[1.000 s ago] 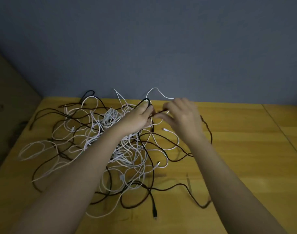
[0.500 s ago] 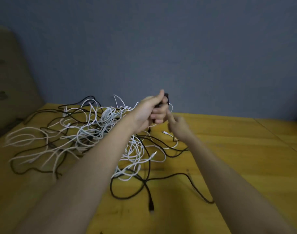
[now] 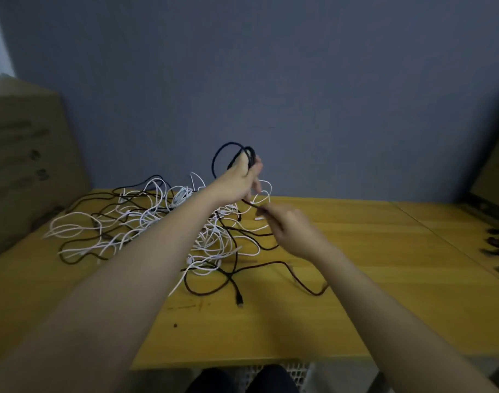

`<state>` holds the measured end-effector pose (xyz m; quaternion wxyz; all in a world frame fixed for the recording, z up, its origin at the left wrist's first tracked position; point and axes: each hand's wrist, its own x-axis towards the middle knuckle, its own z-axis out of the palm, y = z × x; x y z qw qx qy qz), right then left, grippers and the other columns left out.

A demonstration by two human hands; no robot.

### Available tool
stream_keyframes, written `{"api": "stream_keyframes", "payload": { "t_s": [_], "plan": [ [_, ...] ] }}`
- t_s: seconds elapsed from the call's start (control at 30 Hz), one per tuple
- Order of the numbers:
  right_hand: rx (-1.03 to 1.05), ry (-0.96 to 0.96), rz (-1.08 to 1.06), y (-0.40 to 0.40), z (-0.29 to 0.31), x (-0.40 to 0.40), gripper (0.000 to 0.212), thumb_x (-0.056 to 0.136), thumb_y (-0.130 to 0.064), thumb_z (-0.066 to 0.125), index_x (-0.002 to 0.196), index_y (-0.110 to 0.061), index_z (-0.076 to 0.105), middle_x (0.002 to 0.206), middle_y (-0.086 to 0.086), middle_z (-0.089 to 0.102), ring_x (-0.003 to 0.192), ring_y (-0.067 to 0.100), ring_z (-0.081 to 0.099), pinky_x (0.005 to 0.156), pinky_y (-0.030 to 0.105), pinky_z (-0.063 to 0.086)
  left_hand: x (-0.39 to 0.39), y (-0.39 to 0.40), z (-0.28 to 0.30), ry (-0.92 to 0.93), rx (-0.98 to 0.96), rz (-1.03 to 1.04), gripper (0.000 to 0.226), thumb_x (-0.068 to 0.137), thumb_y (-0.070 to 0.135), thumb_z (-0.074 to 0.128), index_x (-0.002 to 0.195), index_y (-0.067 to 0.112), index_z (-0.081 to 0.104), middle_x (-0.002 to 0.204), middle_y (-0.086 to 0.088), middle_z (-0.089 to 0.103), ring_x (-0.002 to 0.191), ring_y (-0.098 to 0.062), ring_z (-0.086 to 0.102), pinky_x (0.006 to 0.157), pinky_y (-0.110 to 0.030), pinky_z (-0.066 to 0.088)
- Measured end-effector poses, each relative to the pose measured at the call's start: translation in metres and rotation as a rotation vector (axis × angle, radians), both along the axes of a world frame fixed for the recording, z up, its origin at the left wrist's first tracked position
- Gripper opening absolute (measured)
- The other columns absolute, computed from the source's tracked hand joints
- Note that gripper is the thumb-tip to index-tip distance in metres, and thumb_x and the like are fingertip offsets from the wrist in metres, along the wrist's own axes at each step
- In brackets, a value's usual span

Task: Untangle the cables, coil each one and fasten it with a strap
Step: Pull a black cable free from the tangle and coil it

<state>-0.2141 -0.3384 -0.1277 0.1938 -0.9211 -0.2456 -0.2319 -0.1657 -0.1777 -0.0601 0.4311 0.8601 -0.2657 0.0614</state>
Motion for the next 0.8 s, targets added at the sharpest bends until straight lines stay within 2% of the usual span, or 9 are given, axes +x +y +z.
{"api": "stream_keyframes", "payload": {
  "t_s": [0.1,0.17,0.27,0.37,0.47,0.57,0.67,0.73,0.8],
  "plan": [
    [0.14,-0.191,-0.089,-0.014,0.023,0.006,0.016,0.095,-0.016,0.055,0.104,-0.015,0.068,0.093,0.0,0.066,0.089,0.018,0.058,0.072,0.03,0.044,-0.007,0.006,-0.004,0.028,0.219,-0.007,0.033,0.103,0.038,0.029,0.111,0.008,0.041,0.072,-0.002,0.062,0.056,-0.011,0.053,0.064,-0.029,0.042],
    [0.193,-0.304,-0.159,-0.016,0.033,0.016,0.011,0.092,-0.02,0.059,0.097,-0.016,0.068,0.085,-0.004,0.061,0.079,0.012,0.053,0.063,0.028,0.04,-0.012,0.004,-0.005,0.005,0.225,-0.024,0.036,0.103,0.041,0.03,0.101,0.011,0.05,0.064,0.002,0.056,0.054,-0.01,0.05,0.062,-0.029,0.041],
    [0.351,-0.2,-0.244,-0.015,0.031,0.038,0.013,0.091,-0.024,0.062,0.089,-0.013,0.068,0.078,-0.004,0.057,0.074,0.018,0.054,0.064,0.035,0.045,-0.013,0.006,0.0,0.161,-0.042,-0.151,0.038,0.101,0.046,0.036,0.08,0.016,0.05,0.048,0.012,0.039,0.039,-0.004,0.033,0.043,-0.018,0.029],
    [0.256,0.045,-0.267,-0.018,0.005,0.056,0.024,0.091,-0.03,0.062,0.083,-0.01,0.073,0.078,0.002,0.061,0.078,0.027,0.056,0.077,0.041,0.045,-0.005,0.013,0.001,0.299,-0.248,-0.244,0.033,0.1,0.031,0.047,0.07,0.018,0.039,0.047,0.01,0.03,0.039,-0.006,0.022,0.039,-0.017,0.017],
    [0.326,0.152,-0.207,-0.021,-0.007,0.066,0.019,0.088,-0.04,0.064,0.082,-0.024,0.073,0.083,-0.01,0.056,0.092,0.02,0.052,0.08,0.034,0.042,0.009,0.014,-0.004,0.353,-0.45,-0.24,0.038,0.1,0.021,0.043,0.064,0.019,0.032,0.044,0.009,0.025,0.035,-0.006,0.018,0.035,-0.017,0.017],
    [0.444,0.344,-0.076,-0.029,0.001,0.072,0.01,0.082,-0.042,0.07,0.077,-0.035,0.068,0.079,-0.013,0.062,0.08,0.006,0.054,0.072,0.023,0.044,0.028,0.021,0.002,0.384,-0.726,-0.176,0.04,0.101,0.02,0.041,0.063,0.02,0.03,0.041,0.01,0.023,0.032,-0.005,0.016,0.035,-0.016,0.015],
    [0.578,0.266,-0.081,-0.04,0.01,0.076,0.013,0.082,-0.029,0.074,0.092,-0.031,0.066,0.087,-0.012,0.065,0.077,0.006,0.062,0.068,0.015,0.05,0.046,0.027,0.01,0.305,-0.761,-0.067,0.039,0.101,0.019,0.042,0.063,0.02,0.032,0.041,0.01,0.024,0.034,-0.006,0.017,0.037,-0.018,0.015],
    [0.673,0.154,-0.141,-0.043,0.016,0.079,0.027,0.082,-0.022,0.074,0.109,-0.021,0.066,0.098,-0.008,0.066,0.08,0.01,0.067,0.073,0.024,0.055,0.052,0.026,0.015,0.267,-0.775,0.017,0.038,0.101,0.02,0.042,0.064,0.019,0.034,0.041,0.011,0.026,0.034,-0.005,0.019,0.036,-0.018,0.018],
    [0.677,0.01,-0.221,-0.045,0.022,0.082,0.031,0.086,-0.017,0.07,0.116,-0.016,0.064,0.102,-0.008,0.066,0.072,0.005,0.068,0.07,0.025,0.057,0.057,0.024,0.02,0.245,-0.835,0.087,0.037,0.101,0.02,0.042,0.065,0.02,0.034,0.041,0.011,0.027,0.034,-0.005,0.019,0.036,-0.017,0.018]
  ]
}}
